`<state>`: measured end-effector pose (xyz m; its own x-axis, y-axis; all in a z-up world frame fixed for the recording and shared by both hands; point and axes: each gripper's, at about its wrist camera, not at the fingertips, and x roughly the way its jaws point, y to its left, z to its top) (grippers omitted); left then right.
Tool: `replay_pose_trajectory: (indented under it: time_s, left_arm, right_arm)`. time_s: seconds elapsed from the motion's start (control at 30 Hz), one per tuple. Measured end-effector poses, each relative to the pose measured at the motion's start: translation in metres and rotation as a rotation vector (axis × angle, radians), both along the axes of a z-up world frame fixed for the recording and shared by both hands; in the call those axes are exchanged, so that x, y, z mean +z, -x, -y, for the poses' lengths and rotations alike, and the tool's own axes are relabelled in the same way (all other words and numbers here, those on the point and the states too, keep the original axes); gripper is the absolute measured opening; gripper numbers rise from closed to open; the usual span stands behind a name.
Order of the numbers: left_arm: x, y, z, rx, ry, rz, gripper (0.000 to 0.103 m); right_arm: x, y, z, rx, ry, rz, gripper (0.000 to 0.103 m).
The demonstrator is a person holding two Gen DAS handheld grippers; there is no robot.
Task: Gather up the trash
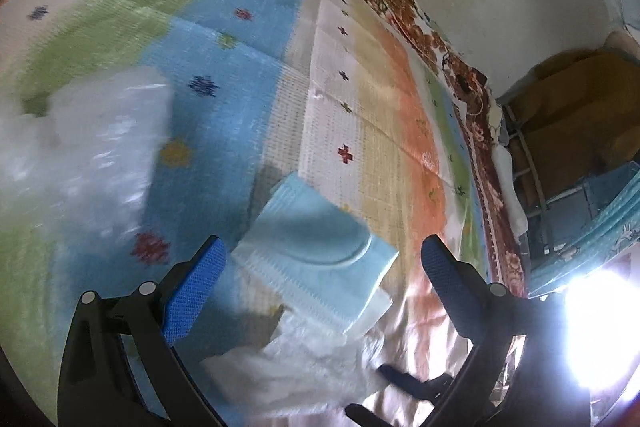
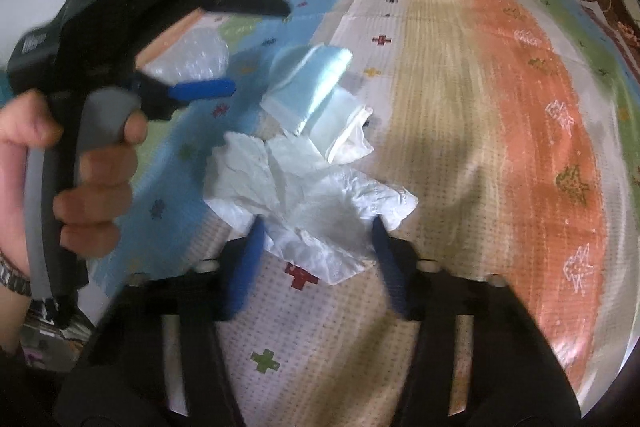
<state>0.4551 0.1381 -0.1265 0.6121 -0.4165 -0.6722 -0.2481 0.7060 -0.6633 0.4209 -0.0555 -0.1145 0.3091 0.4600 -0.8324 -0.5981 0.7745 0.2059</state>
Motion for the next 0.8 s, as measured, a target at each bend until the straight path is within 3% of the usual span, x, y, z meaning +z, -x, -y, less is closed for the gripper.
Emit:
replay_pose_trajectory:
  time_s: [0.07,0.1,0.17,0.23,0.3,0.47,0.8]
  left_arm:
    - [-0.008,-0.010,0.007,-0.016,-0.020,-0.047,0.089]
    - [-0.012,-0.013,0.011,-0.021,-0.033,-0.070,0.078]
    - [-0.015,-0.016,0.013,-0.020,-0.032,-0.069,0.068]
    - [-0.017,-0.016,0.014,-0.011,-0.046,-0.086,0.056]
    - [-0.020,-0.016,0.015,-0.021,-0.048,-0.099,0.033]
    - [-0.026,-0.012,0.015,-0.043,-0.091,-0.106,0.005]
    - [-0.004,-0.003,0.009,-0.056,-0.126,-0.029,0.000]
  right_arm:
    - [-0.003,0.001,-0.002,0.012,0.024,0.001,0.027]
    - [-0.004,0.002,-0.003,0.017,0.028,-0.006,0.021]
    - [-0.008,0.004,-0.004,0.023,0.043,-0.012,0.016]
    - [-0.011,0.006,-0.004,0.029,0.057,0.000,0.013]
    - [-0.012,0.006,-0.002,0.024,0.056,0.001,0.010]
    - [-0.012,0.004,-0.001,0.010,0.045,-0.019,0.005]
    - [-0.009,0.000,0.007,0.001,0.042,-0.031,0.004]
